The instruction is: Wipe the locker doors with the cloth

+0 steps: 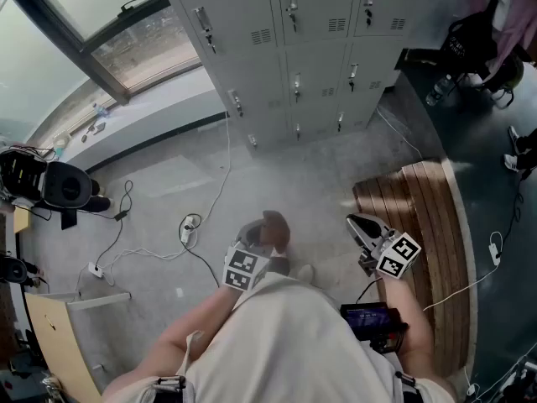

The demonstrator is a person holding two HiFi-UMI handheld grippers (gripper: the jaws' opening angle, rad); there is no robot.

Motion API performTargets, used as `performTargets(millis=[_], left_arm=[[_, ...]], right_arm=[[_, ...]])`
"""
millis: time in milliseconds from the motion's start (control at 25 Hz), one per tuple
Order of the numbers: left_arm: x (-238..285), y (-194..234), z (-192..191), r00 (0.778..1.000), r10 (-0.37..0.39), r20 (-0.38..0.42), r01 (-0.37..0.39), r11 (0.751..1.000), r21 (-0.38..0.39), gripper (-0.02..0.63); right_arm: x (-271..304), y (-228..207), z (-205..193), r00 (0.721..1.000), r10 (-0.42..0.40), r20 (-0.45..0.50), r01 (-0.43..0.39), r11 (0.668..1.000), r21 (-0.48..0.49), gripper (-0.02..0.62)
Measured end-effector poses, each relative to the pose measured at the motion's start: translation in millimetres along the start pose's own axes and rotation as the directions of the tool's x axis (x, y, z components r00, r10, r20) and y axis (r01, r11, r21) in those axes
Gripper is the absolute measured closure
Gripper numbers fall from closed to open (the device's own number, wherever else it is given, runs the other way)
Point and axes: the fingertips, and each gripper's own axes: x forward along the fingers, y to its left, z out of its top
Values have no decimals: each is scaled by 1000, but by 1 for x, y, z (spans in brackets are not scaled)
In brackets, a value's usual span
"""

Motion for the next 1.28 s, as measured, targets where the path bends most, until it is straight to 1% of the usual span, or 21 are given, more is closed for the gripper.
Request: performTargets(millis=[200, 360, 560, 720, 840, 960, 1080, 1280], left_arm=[[21, 39, 2, 1000, -12, 22, 13, 1000, -25, 538], [31, 72, 16, 999, 11, 47, -9, 1000, -26, 537], [39, 118, 37, 995, 39, 93, -34, 998, -59, 537], [39, 150, 50, 992, 54, 114, -48, 997, -59, 537], [39, 176, 55, 990, 72, 123, -64, 996, -62, 537], [40, 198, 54, 988, 102, 114, -92, 992, -86, 537], [44, 209, 45, 987, 127, 94, -115, 986, -120, 538], [60, 228, 29, 984, 176, 28, -170, 972, -164, 537]], right_arm=[[43, -11, 0, 999, 22, -42, -23, 999, -25, 577], [72, -19, 7, 995, 35, -91, -39, 998, -46, 577], [112, -33, 36, 989, 43, -142, -58, 993, -105, 577], [143, -39, 62, 988, 45, -151, -67, 987, -145, 577], [166, -45, 73, 988, 41, -148, -66, 984, -165, 577], [187, -55, 75, 987, 52, -152, -75, 985, -155, 577], [201, -64, 66, 980, 75, -186, -102, 985, -139, 577], [232, -83, 57, 965, 133, -228, -159, 982, -101, 577]])
